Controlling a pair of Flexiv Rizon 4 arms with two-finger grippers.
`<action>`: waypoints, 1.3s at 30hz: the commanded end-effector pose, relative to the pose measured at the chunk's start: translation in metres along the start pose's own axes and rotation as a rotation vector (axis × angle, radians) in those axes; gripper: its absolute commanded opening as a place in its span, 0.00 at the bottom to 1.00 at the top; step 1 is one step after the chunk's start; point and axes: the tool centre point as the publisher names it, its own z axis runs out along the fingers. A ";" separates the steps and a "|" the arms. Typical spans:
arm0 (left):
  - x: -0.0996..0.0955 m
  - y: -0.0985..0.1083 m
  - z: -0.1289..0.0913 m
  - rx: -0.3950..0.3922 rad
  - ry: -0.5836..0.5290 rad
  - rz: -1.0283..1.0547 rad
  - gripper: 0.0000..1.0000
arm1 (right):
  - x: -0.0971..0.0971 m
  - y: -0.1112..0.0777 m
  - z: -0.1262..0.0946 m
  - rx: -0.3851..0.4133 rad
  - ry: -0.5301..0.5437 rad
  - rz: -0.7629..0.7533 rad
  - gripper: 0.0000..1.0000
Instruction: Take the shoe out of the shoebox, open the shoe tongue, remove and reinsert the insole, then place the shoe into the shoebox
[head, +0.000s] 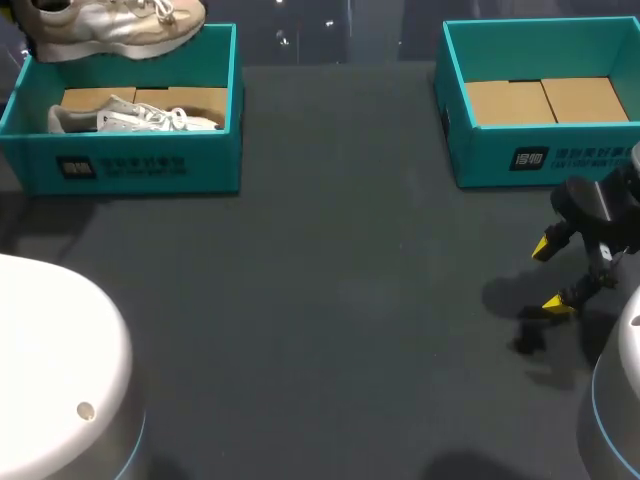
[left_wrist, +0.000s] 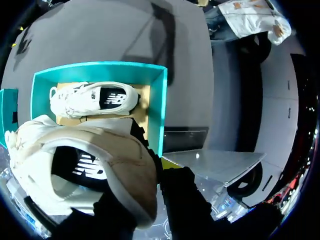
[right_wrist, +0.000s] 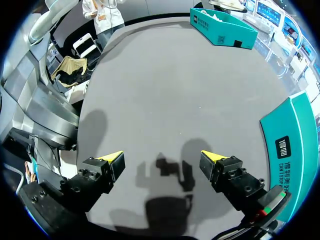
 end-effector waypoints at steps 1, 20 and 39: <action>0.001 0.003 0.010 -0.061 0.037 0.099 0.00 | 0.001 0.000 0.000 0.002 -0.002 0.001 1.00; 0.003 0.028 0.044 0.020 0.035 0.023 0.00 | 0.001 0.000 0.000 0.002 -0.002 0.001 1.00; -0.020 0.038 0.086 0.039 0.059 0.032 0.00 | 0.001 0.000 0.000 0.002 -0.002 0.001 1.00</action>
